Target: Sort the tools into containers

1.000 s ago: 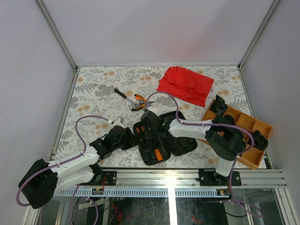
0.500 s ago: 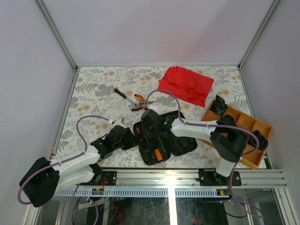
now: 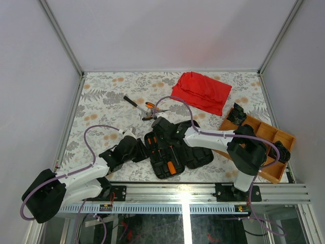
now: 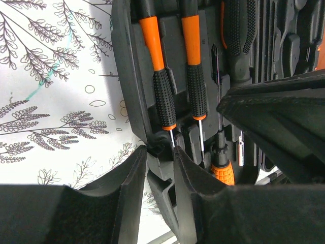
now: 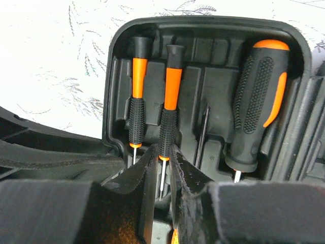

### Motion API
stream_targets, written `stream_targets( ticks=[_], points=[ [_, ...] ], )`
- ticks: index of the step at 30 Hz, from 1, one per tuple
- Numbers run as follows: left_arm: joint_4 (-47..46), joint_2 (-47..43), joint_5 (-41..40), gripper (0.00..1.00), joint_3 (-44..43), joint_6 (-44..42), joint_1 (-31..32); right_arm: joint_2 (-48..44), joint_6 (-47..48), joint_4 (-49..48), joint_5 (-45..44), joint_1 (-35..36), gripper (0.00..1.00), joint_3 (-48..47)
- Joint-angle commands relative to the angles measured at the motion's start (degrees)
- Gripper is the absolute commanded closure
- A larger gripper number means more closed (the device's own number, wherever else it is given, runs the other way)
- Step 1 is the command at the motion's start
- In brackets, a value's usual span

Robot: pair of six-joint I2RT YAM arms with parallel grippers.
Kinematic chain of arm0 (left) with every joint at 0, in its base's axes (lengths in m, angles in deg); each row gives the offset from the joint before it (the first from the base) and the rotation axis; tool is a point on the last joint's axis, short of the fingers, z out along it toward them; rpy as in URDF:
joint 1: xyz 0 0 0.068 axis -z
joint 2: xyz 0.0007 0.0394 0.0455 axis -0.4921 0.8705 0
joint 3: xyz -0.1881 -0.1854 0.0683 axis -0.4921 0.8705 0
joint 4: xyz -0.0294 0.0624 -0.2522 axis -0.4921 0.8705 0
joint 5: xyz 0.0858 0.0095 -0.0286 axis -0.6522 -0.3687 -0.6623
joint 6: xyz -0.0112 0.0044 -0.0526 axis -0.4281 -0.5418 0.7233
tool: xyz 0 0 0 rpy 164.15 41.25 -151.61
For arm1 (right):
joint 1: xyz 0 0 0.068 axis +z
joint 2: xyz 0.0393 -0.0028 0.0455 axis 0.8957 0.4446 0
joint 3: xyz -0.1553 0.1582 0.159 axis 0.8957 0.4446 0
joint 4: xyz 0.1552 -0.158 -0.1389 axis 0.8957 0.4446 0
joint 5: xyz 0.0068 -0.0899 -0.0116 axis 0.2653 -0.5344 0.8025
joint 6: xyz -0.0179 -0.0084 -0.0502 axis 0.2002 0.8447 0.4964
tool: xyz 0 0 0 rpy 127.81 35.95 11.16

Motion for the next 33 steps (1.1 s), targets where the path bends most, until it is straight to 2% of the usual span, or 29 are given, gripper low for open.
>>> stream_targets(
  ticks=[1, 13, 21, 26, 33],
  points=[
    [-2.2, -0.1, 0.3, 0.74, 0.4, 0.0, -0.3, 1.4, 1.8, 0.0, 2.1, -0.4, 0.79, -3.1],
    [-2.5, -0.4, 0.5, 0.76, 0.8, 0.1, -0.4, 5.5, 1.5, 3.6, 1.8, -0.4, 0.84, -5.4],
    [-4.3, 1.3, 1.5, 0.82, 0.7, -0.1, -0.3, 9.2, 2.1, 10.0, 1.9, -0.3, 0.97, -8.6],
    [-5.6, 2.9, 2.1, 0.84, 0.6, -0.2, -0.2, 12.7, 2.2, 12.8, 2.6, 0.2, 0.98, -9.4],
    [-6.4, 4.0, 2.5, 0.85, 0.7, -0.3, -0.2, 22.5, 1.1, 13.4, 3.9, 2.5, 0.98, -8.2]
  ],
)
